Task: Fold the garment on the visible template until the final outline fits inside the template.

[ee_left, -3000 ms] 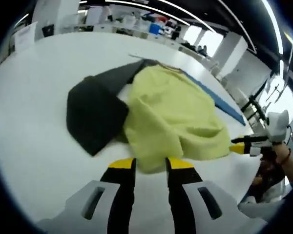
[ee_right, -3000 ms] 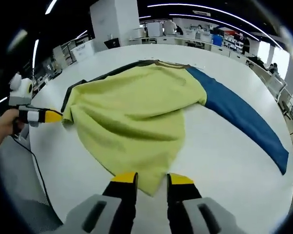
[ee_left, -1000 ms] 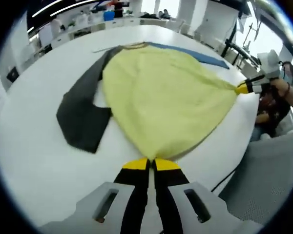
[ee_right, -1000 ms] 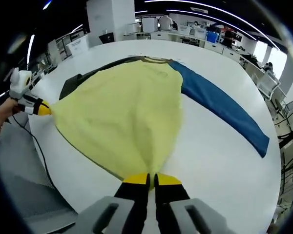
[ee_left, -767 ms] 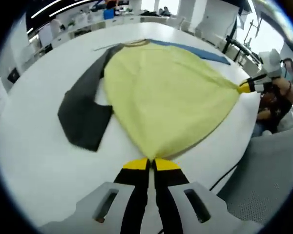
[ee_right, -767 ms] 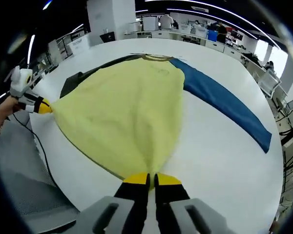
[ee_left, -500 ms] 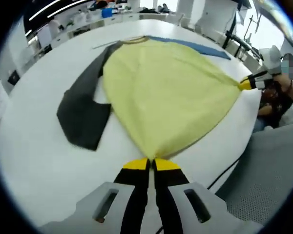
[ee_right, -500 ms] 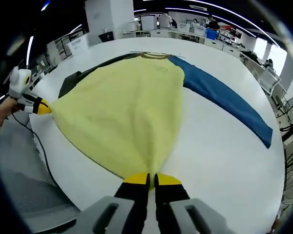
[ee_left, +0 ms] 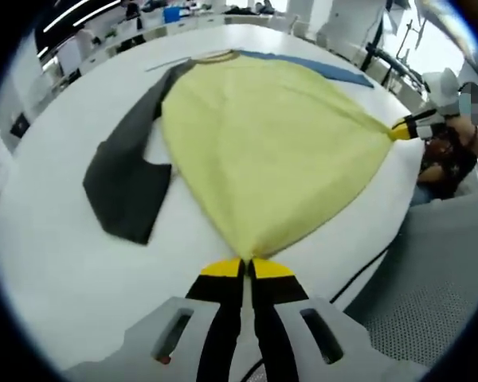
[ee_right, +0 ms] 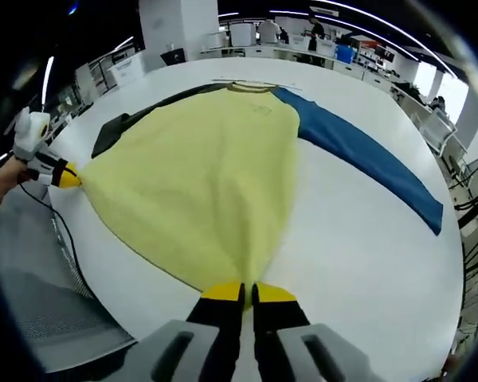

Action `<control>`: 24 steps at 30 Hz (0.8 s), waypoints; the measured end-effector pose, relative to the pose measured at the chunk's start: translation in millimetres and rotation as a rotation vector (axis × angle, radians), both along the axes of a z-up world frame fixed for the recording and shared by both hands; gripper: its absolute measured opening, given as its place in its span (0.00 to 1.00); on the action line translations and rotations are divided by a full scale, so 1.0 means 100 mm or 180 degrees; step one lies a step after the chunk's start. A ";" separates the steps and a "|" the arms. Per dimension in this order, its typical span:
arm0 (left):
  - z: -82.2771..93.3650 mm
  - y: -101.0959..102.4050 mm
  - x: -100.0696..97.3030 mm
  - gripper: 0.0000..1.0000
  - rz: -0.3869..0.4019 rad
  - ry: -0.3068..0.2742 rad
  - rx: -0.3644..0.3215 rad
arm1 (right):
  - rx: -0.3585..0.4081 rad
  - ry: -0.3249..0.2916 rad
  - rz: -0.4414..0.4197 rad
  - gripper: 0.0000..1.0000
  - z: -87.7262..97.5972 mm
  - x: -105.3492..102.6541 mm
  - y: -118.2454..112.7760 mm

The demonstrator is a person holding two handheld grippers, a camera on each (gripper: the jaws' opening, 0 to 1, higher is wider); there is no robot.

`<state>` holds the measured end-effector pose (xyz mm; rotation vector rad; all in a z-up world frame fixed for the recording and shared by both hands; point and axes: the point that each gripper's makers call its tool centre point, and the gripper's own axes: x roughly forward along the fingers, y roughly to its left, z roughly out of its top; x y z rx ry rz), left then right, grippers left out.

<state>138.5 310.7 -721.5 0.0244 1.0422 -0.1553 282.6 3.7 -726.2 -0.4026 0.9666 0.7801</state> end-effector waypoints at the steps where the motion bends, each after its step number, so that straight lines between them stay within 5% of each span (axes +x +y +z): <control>1: 0.00 0.00 0.00 0.00 -0.0006 -0.0006 0.0005 | -0.0008 -0.0008 0.0005 0.00 0.00 0.00 0.00; 16: 0.00 0.00 -0.01 0.01 0.0229 -0.0117 -0.0133 | 0.0031 0.0043 -0.0056 0.02 -0.05 -0.02 -0.03; 24: 0.08 -0.02 -0.09 0.11 0.0177 -0.0083 -0.0132 | 0.0123 0.0044 -0.0146 0.19 0.04 -0.03 -0.10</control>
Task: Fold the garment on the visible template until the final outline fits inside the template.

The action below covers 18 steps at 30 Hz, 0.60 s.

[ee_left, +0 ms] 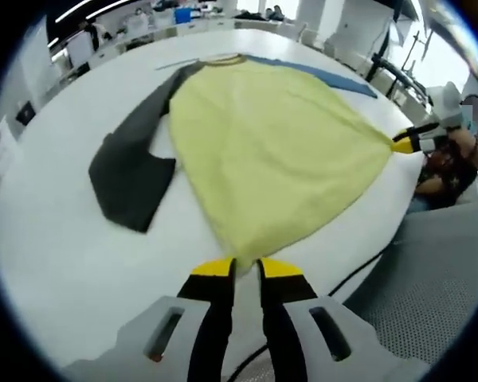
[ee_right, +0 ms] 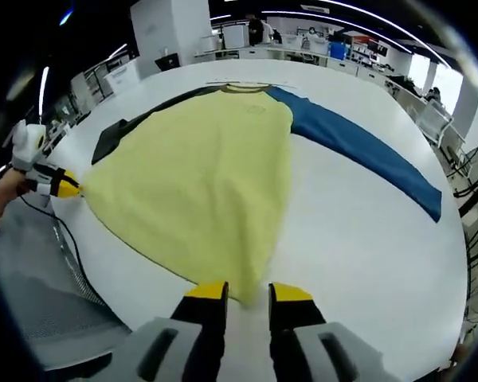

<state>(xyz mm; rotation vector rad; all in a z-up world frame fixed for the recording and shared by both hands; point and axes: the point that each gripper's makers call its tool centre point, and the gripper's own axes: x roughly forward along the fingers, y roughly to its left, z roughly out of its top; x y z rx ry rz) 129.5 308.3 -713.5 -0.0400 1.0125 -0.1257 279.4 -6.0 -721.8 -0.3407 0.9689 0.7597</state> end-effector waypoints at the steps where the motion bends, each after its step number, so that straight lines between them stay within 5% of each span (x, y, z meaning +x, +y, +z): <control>1: 0.02 0.00 0.00 0.11 0.0005 -0.0010 -0.0004 | 0.0021 -0.0010 -0.0036 0.21 0.03 0.02 -0.01; 10: 0.38 0.07 0.17 0.59 0.0111 -0.0509 0.0187 | 0.0191 -0.0273 -0.0428 0.51 0.39 0.40 -0.23; 18: 0.70 -0.04 0.27 0.77 0.0072 -0.0784 0.0065 | 0.0093 -0.0444 -0.0466 0.62 0.60 0.72 -0.52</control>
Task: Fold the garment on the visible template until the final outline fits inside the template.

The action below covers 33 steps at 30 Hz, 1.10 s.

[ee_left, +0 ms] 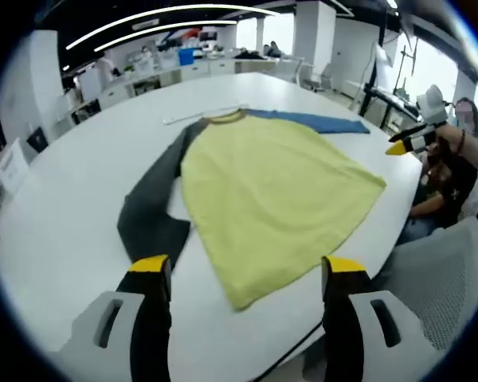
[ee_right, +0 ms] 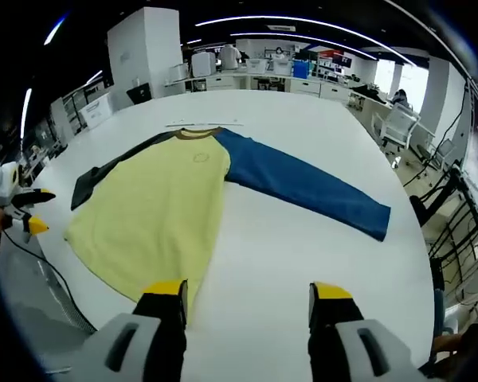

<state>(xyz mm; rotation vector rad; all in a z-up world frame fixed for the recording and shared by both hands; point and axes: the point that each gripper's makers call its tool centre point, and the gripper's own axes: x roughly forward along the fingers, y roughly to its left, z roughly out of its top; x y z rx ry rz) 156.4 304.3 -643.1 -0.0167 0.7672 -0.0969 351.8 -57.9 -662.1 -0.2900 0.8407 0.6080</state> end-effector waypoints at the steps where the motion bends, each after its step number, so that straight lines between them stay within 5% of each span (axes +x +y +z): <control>1: 0.03 -0.02 0.00 0.79 -0.0003 -0.0006 -0.0029 | -0.0014 0.0003 0.0021 0.63 0.01 0.02 -0.03; 6: 0.15 -0.10 0.02 0.88 -0.0066 -0.0057 -0.0068 | 0.0033 0.0077 -0.0061 0.68 0.05 0.19 -0.18; 14: 0.17 -0.06 0.04 0.99 0.0041 -0.0114 -0.0108 | -0.0017 -0.0113 -0.0234 0.66 0.16 0.56 -0.35; 25: 0.27 -0.02 0.08 1.00 0.0050 -0.0155 0.0019 | -0.0032 -0.0255 -0.0464 0.64 0.01 1.21 -0.64; 33: 0.29 -0.01 0.12 0.96 0.0046 -0.0156 0.0130 | -0.0150 -0.0130 -0.0705 0.56 -0.22 1.55 -0.87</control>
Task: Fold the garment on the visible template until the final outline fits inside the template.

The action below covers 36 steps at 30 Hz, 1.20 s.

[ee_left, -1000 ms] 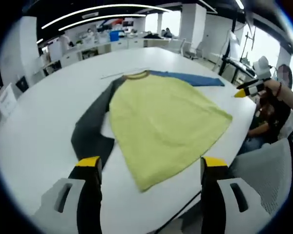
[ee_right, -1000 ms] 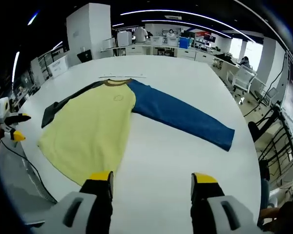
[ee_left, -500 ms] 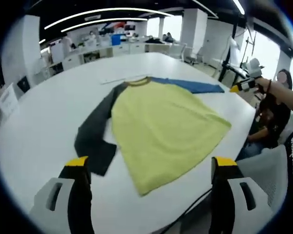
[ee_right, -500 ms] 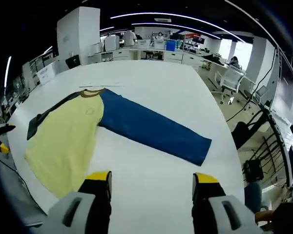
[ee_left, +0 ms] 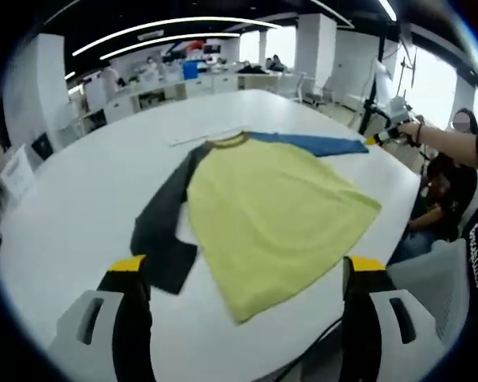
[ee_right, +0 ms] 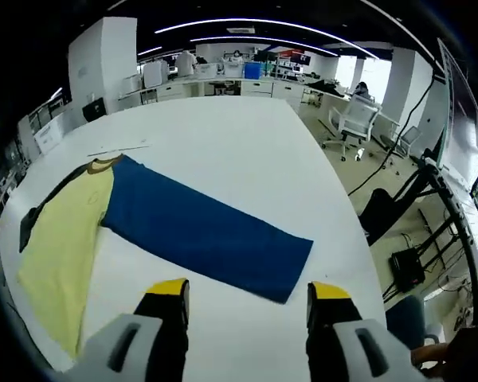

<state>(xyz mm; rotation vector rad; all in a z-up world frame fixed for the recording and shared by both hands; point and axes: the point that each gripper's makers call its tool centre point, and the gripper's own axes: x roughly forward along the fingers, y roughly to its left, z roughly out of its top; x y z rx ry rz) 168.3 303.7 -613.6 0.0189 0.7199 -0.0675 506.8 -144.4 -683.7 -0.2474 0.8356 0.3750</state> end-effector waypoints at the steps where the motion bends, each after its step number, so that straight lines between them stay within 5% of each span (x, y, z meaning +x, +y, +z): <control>1: -0.01 0.00 0.00 0.96 0.0005 0.0016 0.0015 | 0.0019 0.0011 -0.0011 0.56 -0.01 0.02 0.00; 14: 0.06 -0.07 0.08 0.93 -0.0087 -0.0077 0.0082 | -0.0085 0.0050 -0.0096 0.41 -0.25 0.29 -0.19; 22: 0.08 -0.02 0.05 0.93 -0.0079 -0.0081 0.0116 | -0.0035 0.0212 -0.0052 0.29 -0.33 0.15 -0.17; 25: 0.09 -0.02 0.03 0.93 -0.0056 -0.0084 0.0103 | 0.0200 0.0257 -0.0155 0.25 -0.33 0.14 -0.11; 36: 0.09 -0.03 0.00 0.91 -0.0061 -0.0063 0.0084 | 0.0182 0.0227 -0.0198 0.17 -0.29 0.13 -0.12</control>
